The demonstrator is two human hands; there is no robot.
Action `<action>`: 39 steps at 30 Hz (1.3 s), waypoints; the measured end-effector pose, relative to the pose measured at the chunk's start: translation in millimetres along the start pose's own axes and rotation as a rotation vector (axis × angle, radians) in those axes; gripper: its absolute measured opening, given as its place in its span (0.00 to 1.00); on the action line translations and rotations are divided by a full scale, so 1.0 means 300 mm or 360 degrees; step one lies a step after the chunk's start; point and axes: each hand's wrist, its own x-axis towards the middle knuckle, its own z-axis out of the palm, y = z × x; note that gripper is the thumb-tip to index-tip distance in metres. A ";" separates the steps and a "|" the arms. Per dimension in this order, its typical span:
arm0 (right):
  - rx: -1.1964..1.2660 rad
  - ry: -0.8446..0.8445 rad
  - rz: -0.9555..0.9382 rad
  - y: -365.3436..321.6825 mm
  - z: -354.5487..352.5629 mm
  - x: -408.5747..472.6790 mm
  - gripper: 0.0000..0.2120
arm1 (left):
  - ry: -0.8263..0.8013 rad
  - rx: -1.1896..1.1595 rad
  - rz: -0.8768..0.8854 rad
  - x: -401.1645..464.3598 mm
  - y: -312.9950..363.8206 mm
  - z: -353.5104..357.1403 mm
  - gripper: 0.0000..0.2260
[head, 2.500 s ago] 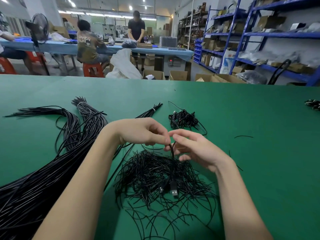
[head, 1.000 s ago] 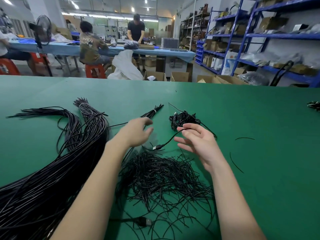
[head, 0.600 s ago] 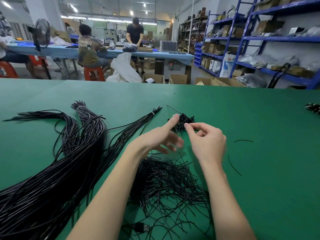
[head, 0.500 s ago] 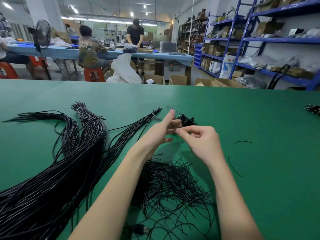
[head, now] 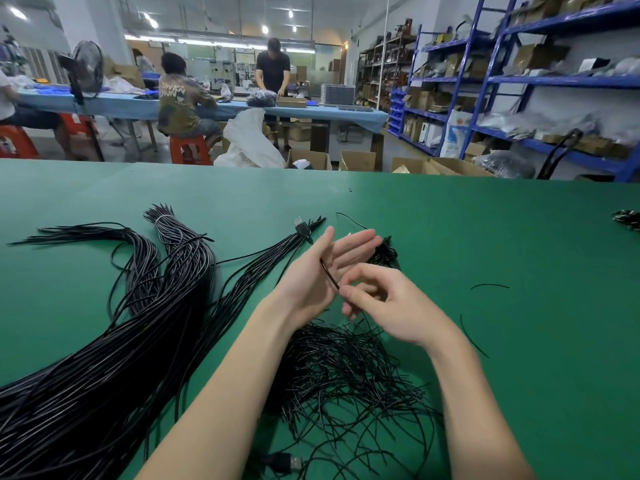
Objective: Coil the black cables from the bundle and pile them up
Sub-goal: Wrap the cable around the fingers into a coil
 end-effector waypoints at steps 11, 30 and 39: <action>-0.0298 -0.0221 0.0296 0.069 0.019 -0.020 0.19 | -0.0417 -0.0423 0.0232 -0.037 0.061 -0.015 0.31; -0.1002 0.0038 0.0001 -0.241 -0.181 0.209 0.08 | -0.0077 0.0848 -0.0279 -0.029 0.037 -0.035 0.27; 0.0589 -0.0140 0.0298 -0.026 0.011 0.075 0.11 | 0.0245 0.0009 0.0139 -0.022 0.061 -0.076 0.26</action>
